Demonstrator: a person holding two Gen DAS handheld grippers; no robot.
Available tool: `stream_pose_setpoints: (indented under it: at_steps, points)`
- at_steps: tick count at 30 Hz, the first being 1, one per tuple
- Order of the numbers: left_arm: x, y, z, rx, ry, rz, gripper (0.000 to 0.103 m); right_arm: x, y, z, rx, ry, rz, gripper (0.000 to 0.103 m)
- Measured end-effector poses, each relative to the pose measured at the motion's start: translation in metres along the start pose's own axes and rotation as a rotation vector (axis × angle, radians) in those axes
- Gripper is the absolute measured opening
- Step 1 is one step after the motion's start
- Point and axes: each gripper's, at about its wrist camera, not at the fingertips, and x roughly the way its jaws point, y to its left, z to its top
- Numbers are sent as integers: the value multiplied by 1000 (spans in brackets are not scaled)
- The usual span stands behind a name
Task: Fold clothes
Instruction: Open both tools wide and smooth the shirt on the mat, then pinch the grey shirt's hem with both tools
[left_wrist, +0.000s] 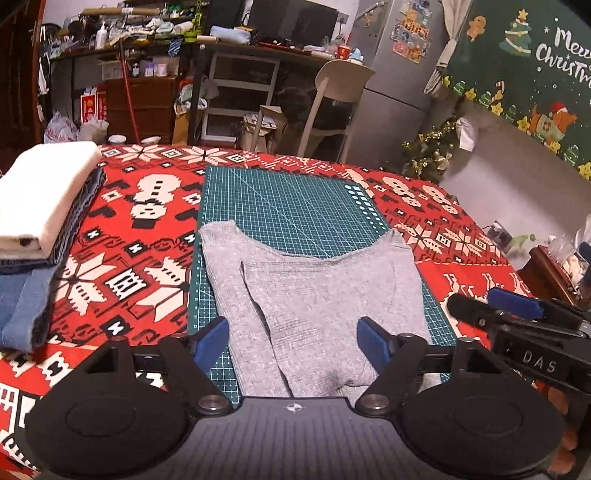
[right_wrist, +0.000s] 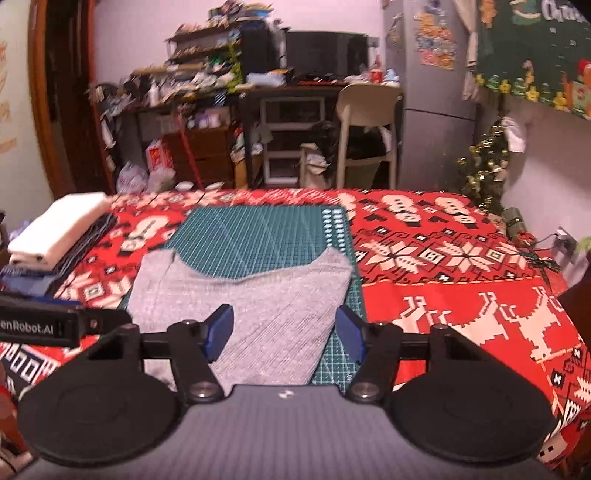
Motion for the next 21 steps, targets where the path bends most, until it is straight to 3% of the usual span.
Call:
stream_pose_setpoints:
  at_steps: [1, 4, 8, 11, 13, 21]
  points:
    - [1, 1, 0, -9, 8, -14, 60, -1, 0, 0, 9, -9, -9, 65]
    - [6, 6, -2, -39, 40, -53, 37, 5, 0, 1, 1, 50, 9, 48]
    - [11, 8, -5, -57, 71, -79, 9, 13, 4, -3, -22, 113, 55, 13]
    - [14, 9, -7, -70, 79, -118, 8, 19, 9, -8, -27, 144, 110, 4]
    - [17, 8, -9, -66, 95, -137, 8, 26, 12, -12, -22, 183, 155, 4]
    - [33, 11, -27, -11, 196, -94, 7, 48, 15, -36, -18, 344, 208, 4]
